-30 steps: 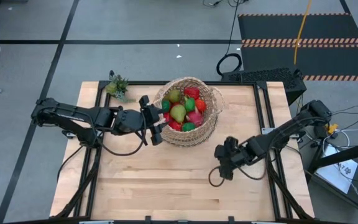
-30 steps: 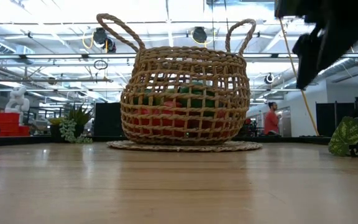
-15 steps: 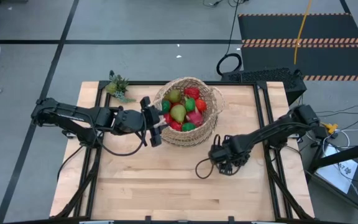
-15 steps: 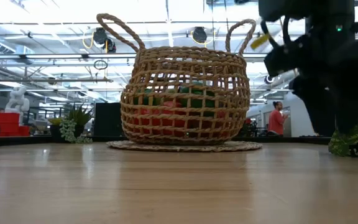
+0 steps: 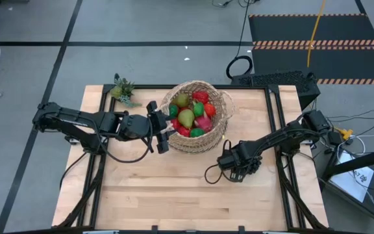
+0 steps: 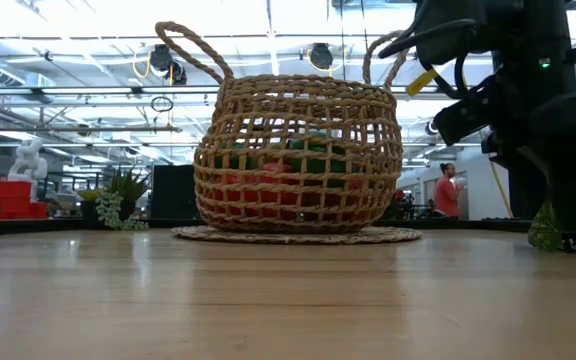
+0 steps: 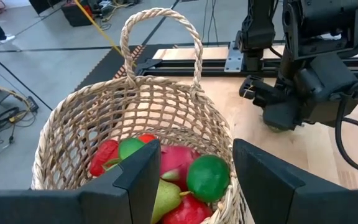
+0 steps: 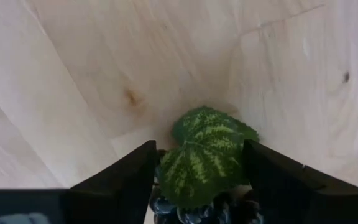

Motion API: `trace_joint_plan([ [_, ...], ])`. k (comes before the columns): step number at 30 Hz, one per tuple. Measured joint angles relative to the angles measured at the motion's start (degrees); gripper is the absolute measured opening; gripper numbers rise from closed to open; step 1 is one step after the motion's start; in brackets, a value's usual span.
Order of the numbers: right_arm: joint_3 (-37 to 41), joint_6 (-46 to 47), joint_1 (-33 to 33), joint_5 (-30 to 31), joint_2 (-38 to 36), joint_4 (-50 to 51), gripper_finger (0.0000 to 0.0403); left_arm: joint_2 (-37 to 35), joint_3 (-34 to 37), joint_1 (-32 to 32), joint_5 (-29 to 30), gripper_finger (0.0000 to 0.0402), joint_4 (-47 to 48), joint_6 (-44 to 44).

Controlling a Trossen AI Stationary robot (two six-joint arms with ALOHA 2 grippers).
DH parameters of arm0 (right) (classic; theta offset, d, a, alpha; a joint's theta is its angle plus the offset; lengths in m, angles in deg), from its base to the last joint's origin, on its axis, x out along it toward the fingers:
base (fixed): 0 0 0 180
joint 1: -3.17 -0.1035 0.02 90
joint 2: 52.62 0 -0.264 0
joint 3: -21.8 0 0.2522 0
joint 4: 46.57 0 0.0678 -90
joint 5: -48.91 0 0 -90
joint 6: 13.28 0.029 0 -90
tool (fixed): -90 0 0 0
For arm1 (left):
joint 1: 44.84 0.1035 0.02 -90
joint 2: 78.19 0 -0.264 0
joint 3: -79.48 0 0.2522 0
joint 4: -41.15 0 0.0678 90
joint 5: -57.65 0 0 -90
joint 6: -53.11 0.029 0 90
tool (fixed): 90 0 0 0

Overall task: Build produce basket
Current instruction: Put the grapes into the basket

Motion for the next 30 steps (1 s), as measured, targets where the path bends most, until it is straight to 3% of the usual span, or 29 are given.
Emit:
trace_joint_plan([
  [11, 0.0, 1.5, 0.3, 1.3, 0.0, -1.3, 0.0183, 0.0, 0.0, 0.0, -0.1, 0.0200, 0.0, 0.0],
  [26, 5.8, 3.6, 1.4, -0.8, 0.0, -4.9, 0.0186, 0.0, 0.0, 0.0, -0.2, 0.0200, -0.1, -0.8],
  [30, 7.3, 5.4, 1.0, -1.7, -0.2, -6.2, 0.0164, 0.0, 0.0, -0.1, -0.2, 0.0200, -0.3, -2.4],
])
